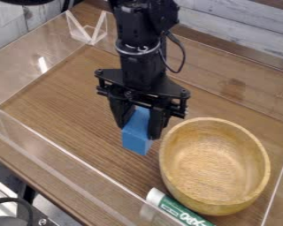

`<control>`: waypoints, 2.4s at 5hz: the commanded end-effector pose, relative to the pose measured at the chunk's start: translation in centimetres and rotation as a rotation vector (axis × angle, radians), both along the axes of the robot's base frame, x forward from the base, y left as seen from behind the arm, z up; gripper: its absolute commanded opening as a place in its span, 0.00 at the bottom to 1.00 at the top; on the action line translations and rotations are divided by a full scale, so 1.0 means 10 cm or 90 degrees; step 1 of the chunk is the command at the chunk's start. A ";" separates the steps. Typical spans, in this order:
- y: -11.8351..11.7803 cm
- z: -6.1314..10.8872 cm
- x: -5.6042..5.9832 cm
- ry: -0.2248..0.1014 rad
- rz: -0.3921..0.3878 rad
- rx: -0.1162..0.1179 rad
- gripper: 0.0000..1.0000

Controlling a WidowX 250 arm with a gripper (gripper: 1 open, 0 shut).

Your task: Put the blue block in the brown bowl

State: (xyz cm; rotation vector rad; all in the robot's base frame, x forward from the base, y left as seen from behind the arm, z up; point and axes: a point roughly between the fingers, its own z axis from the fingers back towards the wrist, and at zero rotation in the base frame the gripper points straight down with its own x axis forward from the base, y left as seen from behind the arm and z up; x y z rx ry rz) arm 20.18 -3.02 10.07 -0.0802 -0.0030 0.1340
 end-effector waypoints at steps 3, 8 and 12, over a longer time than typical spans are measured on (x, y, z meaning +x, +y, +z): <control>0.03 0.18 0.17 -0.051 -0.036 0.003 0.00; 0.14 0.22 0.38 -0.080 -0.097 0.019 0.00; 0.34 0.34 0.75 -0.159 -0.130 0.043 0.00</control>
